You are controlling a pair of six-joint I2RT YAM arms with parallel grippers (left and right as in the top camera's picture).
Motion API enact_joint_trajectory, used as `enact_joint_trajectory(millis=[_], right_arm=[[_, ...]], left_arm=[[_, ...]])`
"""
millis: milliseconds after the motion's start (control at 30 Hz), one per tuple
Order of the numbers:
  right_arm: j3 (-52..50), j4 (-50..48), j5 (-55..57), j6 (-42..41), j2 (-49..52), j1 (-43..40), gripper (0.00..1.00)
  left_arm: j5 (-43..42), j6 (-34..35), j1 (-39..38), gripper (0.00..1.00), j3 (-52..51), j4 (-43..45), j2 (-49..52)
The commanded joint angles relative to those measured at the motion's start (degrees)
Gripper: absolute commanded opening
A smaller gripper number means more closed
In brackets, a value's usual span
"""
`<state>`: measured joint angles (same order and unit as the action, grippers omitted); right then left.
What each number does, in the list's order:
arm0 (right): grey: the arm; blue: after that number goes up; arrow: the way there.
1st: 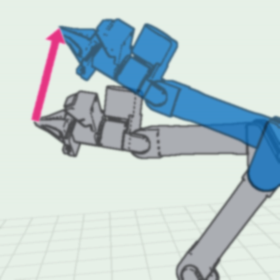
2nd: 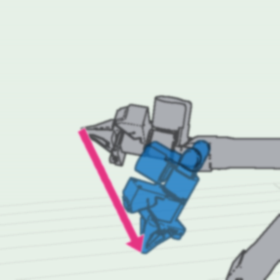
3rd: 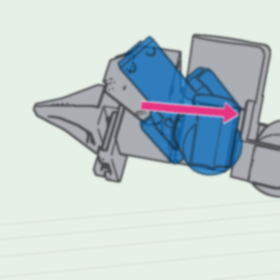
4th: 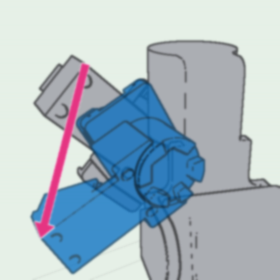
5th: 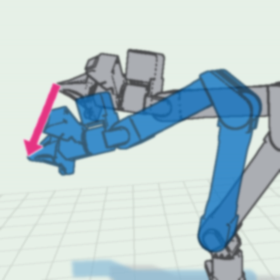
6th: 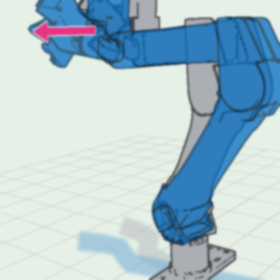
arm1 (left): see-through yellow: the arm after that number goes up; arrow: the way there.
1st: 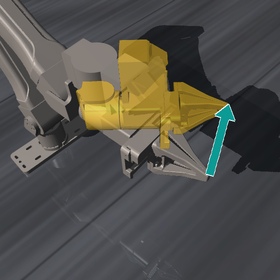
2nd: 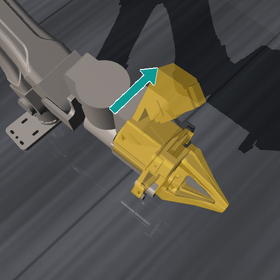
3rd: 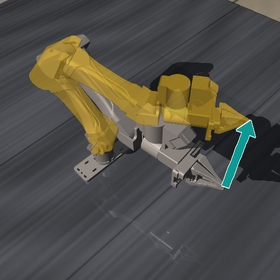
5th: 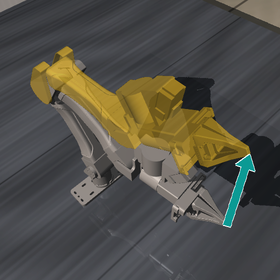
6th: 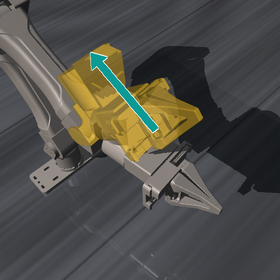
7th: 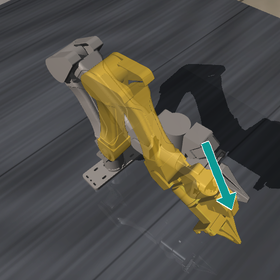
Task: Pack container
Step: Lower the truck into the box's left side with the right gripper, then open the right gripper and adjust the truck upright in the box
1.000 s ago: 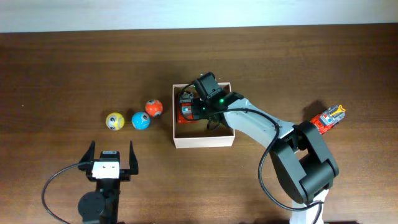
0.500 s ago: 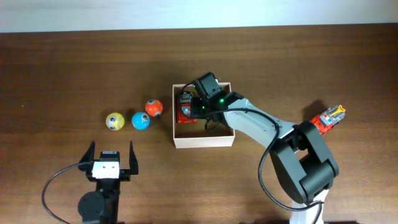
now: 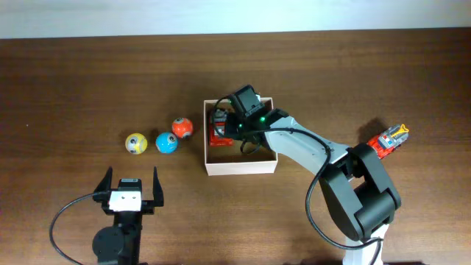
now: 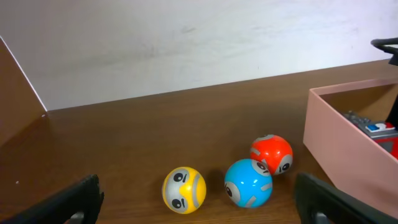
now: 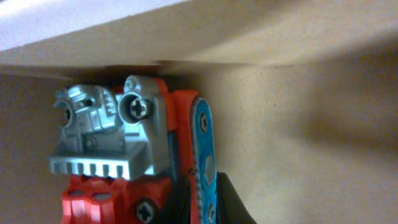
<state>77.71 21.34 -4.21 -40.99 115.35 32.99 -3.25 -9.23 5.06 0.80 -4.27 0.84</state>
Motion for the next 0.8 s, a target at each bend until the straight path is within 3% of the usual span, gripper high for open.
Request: enact_joint_trajectory(millis=[0,400,767], right_arm=[[1.07,-1.53,-3.96,-1.53,0.28,-0.09,0.1],[1.07,-2.71,-4.11,-2.75,0.28,-0.94,0.09],[1.07,-1.86,-1.42,-0.07,0.28,-7.21,0.08]], left_arm=[[-0.61,-0.72,-0.02,0.99,-0.31,-0.09,-0.55],[-0.61,-0.72,-0.02,0.99,-0.31,-0.09,-0.55],[-0.61,-0.72,-0.02,0.99,-0.31,-0.09,-0.55]])
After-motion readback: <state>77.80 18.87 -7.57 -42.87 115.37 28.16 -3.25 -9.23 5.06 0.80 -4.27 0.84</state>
